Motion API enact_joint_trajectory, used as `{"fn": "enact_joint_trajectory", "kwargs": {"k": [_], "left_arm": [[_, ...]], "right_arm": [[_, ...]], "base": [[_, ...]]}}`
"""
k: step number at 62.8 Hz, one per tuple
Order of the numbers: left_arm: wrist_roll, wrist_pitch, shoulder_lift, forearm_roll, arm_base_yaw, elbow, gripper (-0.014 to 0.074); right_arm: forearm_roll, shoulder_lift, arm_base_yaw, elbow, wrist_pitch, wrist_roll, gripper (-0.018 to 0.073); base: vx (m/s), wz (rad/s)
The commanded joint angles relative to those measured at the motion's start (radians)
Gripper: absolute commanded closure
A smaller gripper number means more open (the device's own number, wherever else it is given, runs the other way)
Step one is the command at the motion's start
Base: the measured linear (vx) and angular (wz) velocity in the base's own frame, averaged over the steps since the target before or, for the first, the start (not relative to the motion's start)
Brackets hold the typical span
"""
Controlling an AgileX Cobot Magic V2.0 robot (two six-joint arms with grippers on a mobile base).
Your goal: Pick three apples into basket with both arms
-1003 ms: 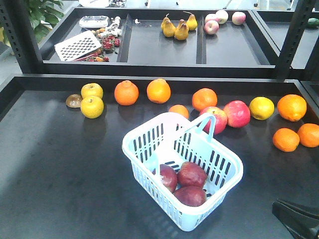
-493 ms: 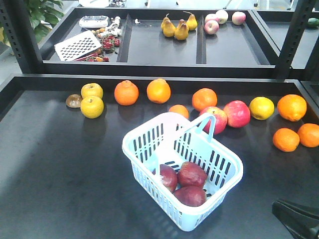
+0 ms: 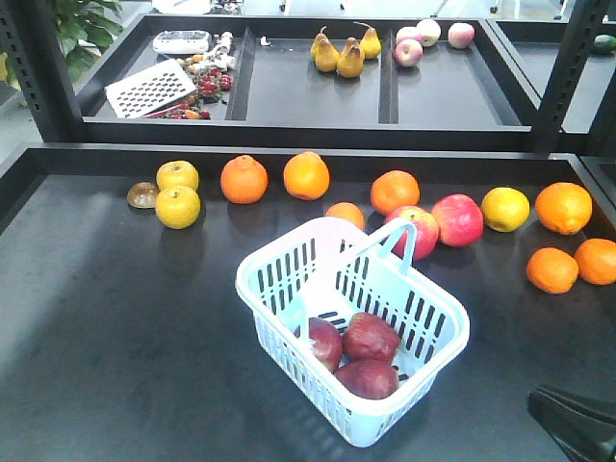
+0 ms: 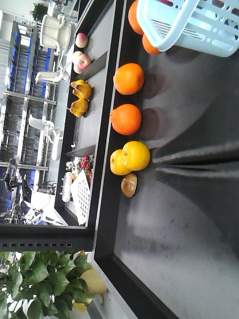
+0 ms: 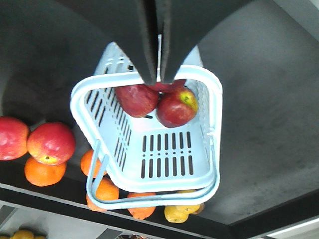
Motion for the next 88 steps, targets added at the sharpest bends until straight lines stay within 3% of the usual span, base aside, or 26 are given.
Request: {"fn": "enact_joint_trajectory", "kwargs": {"k": [1, 8, 20, 27, 37, 50, 55, 88], "left_arm": [[0.002, -0.065, -0.017, 0.0, 0.002, 0.009, 0.0603], [0.002, -0.065, -0.017, 0.0, 0.002, 0.009, 0.0603], [0.002, -0.065, -0.017, 0.0, 0.002, 0.009, 0.0603], [0.002, -0.065, -0.017, 0.0, 0.002, 0.009, 0.0603], [0.002, -0.065, -0.016, 0.0, 0.002, 0.009, 0.0603], [0.002, -0.065, -0.016, 0.0, 0.002, 0.009, 0.0603], [0.002, -0.064, -0.016, 0.0, 0.002, 0.009, 0.0603], [0.002, -0.065, -0.016, 0.0, 0.002, 0.009, 0.0603]], "right_arm": [[-0.083, -0.004, -0.002, -0.029, -0.057, 0.026, 0.0564], [-0.241, -0.026, -0.002, 0.01, -0.135, 0.23, 0.0564], [-0.595, -0.104, -0.002, 0.178, -0.317, 0.737, 0.0564], [-0.729, -0.175, -0.003, 0.292, -0.424, 0.885, 0.0564], [-0.728, -0.285, -0.024, 0.308, -0.372, 0.895, 0.0564], [-0.728, -0.432, -0.179, 0.308, -0.353, 0.893, 0.0564], [-0.728, -0.429, -0.205, 0.308, -0.37, 0.893, 0.0564], [-0.728, -0.429, -0.212, 0.307, -0.407, 0.889, 0.0564]], "base": [[0.0, 0.0], [0.0, 0.0], [0.0, 0.0], [0.0, 0.0], [0.0, 0.0], [0.0, 0.0], [0.0, 0.0], [0.0, 0.0]]}}
